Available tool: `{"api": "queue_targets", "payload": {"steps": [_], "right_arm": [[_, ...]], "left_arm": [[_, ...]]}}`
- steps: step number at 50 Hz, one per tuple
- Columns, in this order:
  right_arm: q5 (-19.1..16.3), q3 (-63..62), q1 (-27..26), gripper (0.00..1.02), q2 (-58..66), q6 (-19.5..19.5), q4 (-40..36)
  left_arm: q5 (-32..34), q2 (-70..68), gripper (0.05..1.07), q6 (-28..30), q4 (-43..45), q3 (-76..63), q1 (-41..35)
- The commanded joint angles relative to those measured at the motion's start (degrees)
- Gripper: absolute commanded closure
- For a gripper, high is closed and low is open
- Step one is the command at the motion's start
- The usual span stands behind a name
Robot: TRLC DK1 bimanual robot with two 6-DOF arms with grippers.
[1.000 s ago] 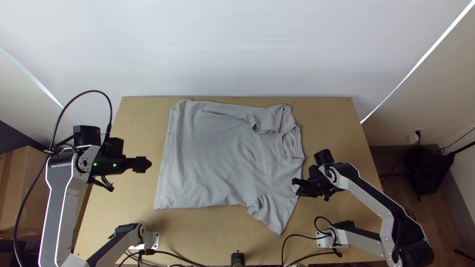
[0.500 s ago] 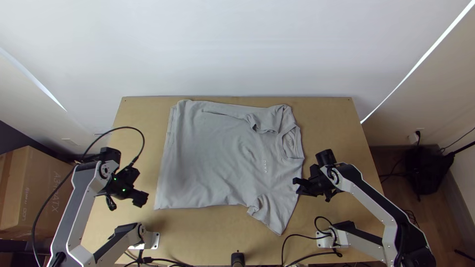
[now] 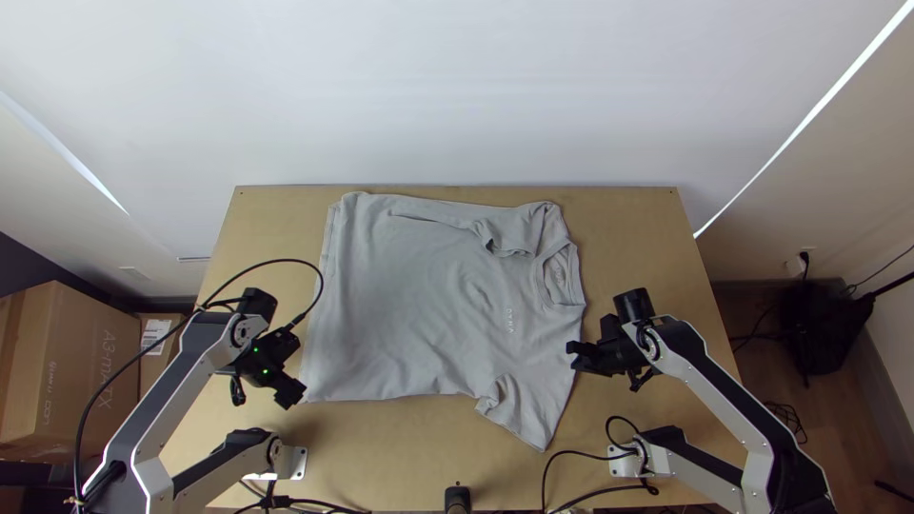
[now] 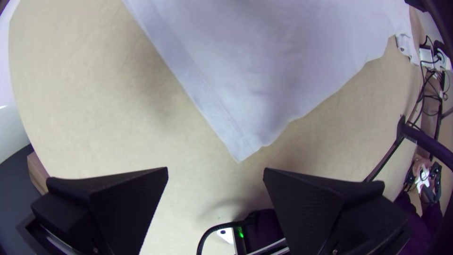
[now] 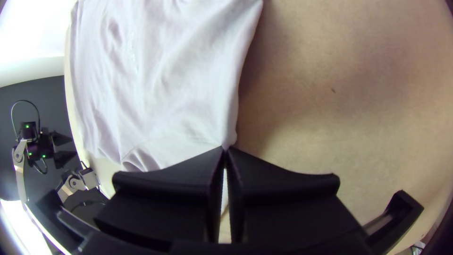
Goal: Fold the t-shirt
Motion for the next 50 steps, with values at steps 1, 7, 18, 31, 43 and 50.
{"api": "queue_targets", "payload": {"steps": [1, 7, 18, 31, 43, 50], "right_arm": [[-0.29, -1.30, -0.49, 1.00, -1.13, 0.16, -0.85], [-0.29, -1.21, -1.10, 1.00, -1.75, 0.16, -0.85], [-0.20, -1.65, -2.16, 1.00, -2.72, -0.02, -0.85], [-0.29, -1.21, -2.34, 1.00, -3.16, 0.07, -0.85], [-0.29, -1.30, -2.34, 1.00, -3.16, -0.02, -0.85], [-0.29, -1.38, -2.34, 1.00, -3.42, 0.07, -0.85]], "left_arm": [[-0.40, 2.09, 0.10, -3.04, 0.98, -2.13, -3.46], [-0.40, 3.41, 0.10, -5.32, 2.91, -3.36, -6.63], [-0.40, 5.96, 0.11, -7.26, 4.49, -5.21, -9.00], [1.27, 6.67, 0.15, -9.54, 8.01, -7.49, -10.76], [3.12, 6.58, 0.23, -9.10, 11.35, -8.64, -10.50], [4.79, 5.96, 0.46, -7.43, 11.35, -9.08, -10.50]]}}
